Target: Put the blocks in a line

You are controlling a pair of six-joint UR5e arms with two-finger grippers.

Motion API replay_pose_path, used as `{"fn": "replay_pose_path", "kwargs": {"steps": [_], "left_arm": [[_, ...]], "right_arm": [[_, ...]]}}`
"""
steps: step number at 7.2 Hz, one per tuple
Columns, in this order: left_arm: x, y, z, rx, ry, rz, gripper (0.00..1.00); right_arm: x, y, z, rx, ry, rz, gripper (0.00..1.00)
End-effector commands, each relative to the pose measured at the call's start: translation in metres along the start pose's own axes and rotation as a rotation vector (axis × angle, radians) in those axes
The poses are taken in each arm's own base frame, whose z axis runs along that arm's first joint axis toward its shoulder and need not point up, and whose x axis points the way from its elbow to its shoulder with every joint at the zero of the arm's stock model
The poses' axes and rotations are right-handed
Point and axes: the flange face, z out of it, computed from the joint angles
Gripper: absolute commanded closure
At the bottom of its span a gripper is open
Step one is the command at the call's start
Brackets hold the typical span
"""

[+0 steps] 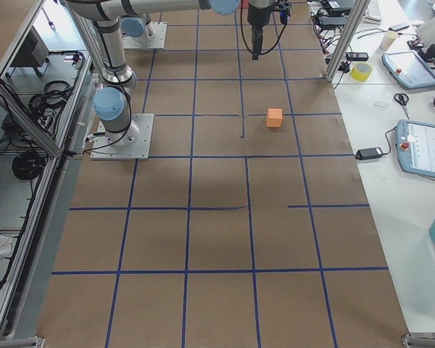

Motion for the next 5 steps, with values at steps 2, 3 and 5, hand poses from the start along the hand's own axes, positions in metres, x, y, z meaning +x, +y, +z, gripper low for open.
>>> {"fn": "replay_pose_path", "kwargs": {"steps": [2, 3, 5], "left_arm": [[0.000, 0.000, 0.000, 0.000, -0.002, 0.000, 0.00], [-0.001, 0.001, -0.002, 0.004, -0.007, 0.000, 0.00], [0.000, 0.001, -0.001, 0.001, -0.004, 0.000, 0.00]], "right_arm": [[0.004, -0.034, 0.028, 0.039, 0.000, 0.001, 0.01], [0.010, -0.073, 0.067, 0.082, 0.007, 0.012, 0.00], [0.014, -0.127, 0.170, 0.061, -0.003, 0.020, 0.01]]}}
